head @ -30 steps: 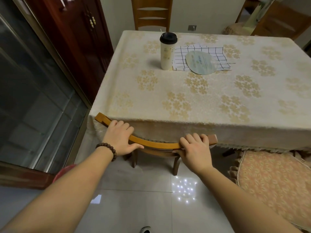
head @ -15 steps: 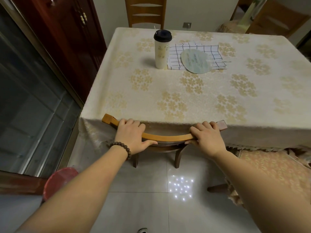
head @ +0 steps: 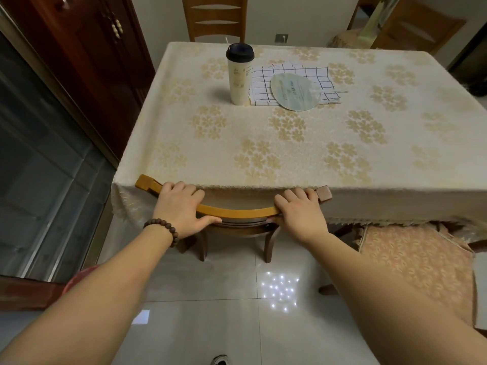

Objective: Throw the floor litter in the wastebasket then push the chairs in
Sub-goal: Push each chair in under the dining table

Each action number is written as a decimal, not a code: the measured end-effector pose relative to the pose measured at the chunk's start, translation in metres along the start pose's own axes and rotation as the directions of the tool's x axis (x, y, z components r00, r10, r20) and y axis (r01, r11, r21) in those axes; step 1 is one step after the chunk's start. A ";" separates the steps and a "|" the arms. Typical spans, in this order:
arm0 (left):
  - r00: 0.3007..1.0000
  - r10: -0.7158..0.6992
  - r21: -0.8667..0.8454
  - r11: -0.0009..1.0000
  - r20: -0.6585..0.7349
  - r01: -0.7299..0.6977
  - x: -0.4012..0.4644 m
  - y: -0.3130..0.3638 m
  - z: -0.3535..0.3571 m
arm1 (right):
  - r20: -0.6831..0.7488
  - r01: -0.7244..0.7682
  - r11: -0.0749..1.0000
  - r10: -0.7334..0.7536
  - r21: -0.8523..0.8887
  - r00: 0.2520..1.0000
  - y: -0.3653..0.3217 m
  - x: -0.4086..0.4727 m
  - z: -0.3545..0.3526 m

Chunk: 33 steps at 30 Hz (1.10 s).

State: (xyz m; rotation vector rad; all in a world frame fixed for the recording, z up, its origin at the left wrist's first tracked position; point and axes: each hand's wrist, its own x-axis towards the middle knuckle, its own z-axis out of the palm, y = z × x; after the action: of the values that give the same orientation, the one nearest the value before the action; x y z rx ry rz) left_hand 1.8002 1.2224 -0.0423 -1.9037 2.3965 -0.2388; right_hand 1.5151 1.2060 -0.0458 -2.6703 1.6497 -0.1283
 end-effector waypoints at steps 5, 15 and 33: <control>0.988 -0.044 -0.022 0.999 0.147 0.048 0.001 0.007 -0.009 | 0.121 -0.017 1.000 0.019 -0.017 0.992 -0.005 0.000 -0.012; 0.985 -0.172 -0.286 0.944 0.006 0.166 -0.042 0.044 -0.052 | -0.080 -0.131 0.979 0.144 0.155 0.986 -0.035 -0.040 -0.053; 0.980 0.196 -0.451 0.871 -0.044 -0.195 -0.071 0.251 -0.079 | -0.149 -0.667 0.668 0.734 0.330 0.662 0.016 -0.261 -0.055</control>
State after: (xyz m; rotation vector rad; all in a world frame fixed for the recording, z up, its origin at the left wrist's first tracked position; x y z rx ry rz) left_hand 1.5631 1.3529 -0.0089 -1.7777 2.8067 0.3743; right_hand 1.3806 1.4341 -0.0095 -1.7005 2.4330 -0.6626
